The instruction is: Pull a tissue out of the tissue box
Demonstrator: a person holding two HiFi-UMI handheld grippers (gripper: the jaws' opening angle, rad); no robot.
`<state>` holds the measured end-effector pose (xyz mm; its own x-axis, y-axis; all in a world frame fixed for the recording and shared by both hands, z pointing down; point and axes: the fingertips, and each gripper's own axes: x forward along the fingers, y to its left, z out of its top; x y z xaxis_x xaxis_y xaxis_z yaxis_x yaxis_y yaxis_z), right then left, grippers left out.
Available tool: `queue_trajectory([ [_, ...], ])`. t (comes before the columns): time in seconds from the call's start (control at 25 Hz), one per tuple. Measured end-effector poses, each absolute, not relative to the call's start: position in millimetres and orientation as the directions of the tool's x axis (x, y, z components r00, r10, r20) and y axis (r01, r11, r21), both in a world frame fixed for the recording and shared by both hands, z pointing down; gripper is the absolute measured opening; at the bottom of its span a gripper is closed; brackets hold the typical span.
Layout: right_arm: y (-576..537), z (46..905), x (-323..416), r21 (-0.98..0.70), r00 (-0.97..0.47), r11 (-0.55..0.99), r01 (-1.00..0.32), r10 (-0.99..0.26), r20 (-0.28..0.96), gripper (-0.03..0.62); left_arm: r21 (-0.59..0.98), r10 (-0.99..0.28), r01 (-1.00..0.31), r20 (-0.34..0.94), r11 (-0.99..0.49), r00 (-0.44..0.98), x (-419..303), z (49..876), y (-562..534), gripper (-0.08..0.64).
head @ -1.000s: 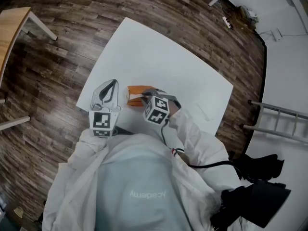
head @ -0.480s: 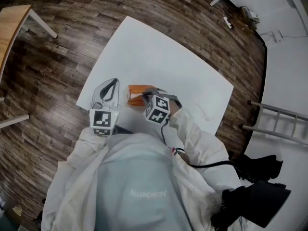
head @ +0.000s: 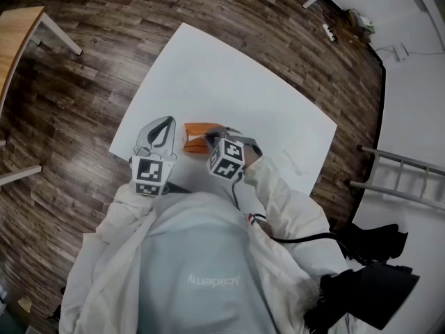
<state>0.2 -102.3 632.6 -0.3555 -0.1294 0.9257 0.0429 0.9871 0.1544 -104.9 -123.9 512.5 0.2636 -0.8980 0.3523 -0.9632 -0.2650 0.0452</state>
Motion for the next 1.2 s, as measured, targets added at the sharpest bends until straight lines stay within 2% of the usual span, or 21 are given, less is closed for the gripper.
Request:
queue_trajectory([
  [0.52, -102.3, 633.5, 1.9, 0.111, -0.376, 0.994, -0.02, -0.11, 0.92, 0.003, 0.152, -0.778, -0.923, 0.501, -0.352, 0.379, -66.0, 579.9, -92.5, 0.0],
  [1.2, -102.1, 630.6, 7.1, 0.088, -0.376, 0.995, -0.044, -0.098, 0.921, 0.003, 0.305, -0.662, -0.865, 0.558, -0.398, 0.501, -13.3, 636.8, -84.3, 0.0],
])
